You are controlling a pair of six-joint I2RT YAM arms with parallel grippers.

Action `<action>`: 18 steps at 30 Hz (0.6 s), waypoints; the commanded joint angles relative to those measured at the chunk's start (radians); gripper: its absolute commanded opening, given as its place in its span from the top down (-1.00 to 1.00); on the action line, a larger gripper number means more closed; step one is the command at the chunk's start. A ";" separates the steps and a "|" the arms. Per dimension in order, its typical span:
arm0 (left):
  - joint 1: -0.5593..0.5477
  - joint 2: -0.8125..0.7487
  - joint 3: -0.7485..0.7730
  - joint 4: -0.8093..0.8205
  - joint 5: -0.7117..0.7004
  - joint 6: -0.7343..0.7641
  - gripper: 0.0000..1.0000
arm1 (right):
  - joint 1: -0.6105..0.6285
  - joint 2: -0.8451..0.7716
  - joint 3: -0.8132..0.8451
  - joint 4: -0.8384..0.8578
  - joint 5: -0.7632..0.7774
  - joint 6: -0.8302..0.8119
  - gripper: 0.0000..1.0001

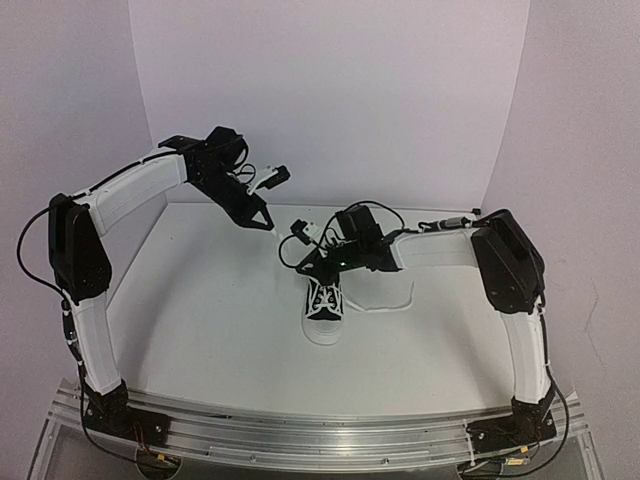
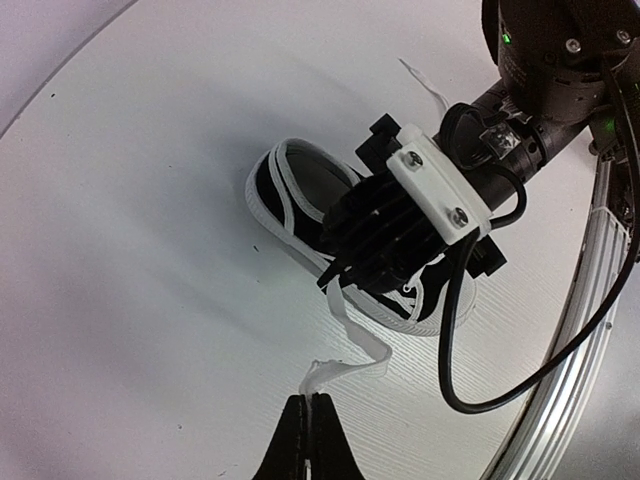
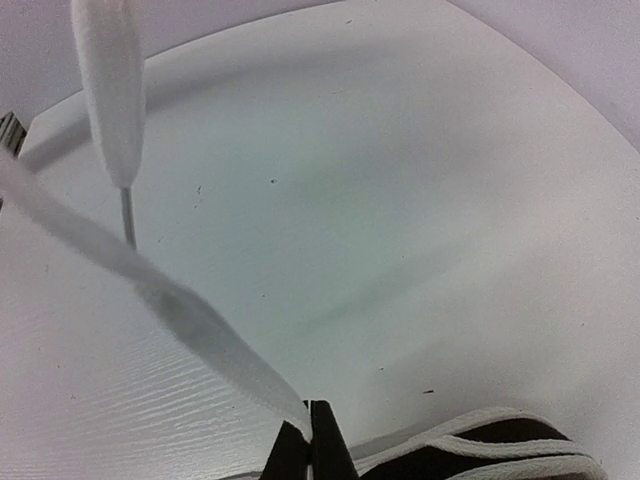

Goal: Tie the shoes

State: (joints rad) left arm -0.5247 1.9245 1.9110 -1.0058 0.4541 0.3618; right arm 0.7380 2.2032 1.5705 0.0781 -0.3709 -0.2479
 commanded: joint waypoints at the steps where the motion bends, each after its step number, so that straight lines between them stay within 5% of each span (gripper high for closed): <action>1: 0.003 -0.070 -0.032 0.026 -0.062 0.015 1.00 | 0.000 -0.051 -0.034 0.065 -0.001 0.006 1.00; 7: -0.001 -0.081 -0.286 0.118 -0.096 0.116 0.99 | 0.001 -0.154 -0.118 0.089 -0.021 0.037 1.00; 8: -0.008 -0.080 -0.326 0.120 -0.065 0.150 0.86 | 0.000 -0.166 -0.130 0.093 -0.031 0.040 1.00; 11: -0.023 -0.102 -0.432 0.148 0.063 0.250 -0.05 | 0.000 -0.195 -0.159 0.095 -0.063 0.044 1.00; 12: -0.022 -0.118 -0.461 0.166 0.105 0.287 -0.17 | 0.000 -0.202 -0.167 0.095 -0.071 0.043 1.00; 18: 0.022 -0.176 -0.532 0.362 0.277 0.492 -0.21 | 0.000 -0.213 -0.191 0.096 -0.102 0.047 1.00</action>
State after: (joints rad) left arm -0.5360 1.8504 1.3919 -0.8341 0.5631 0.6760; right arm 0.7380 2.0344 1.4035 0.1409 -0.4238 -0.2121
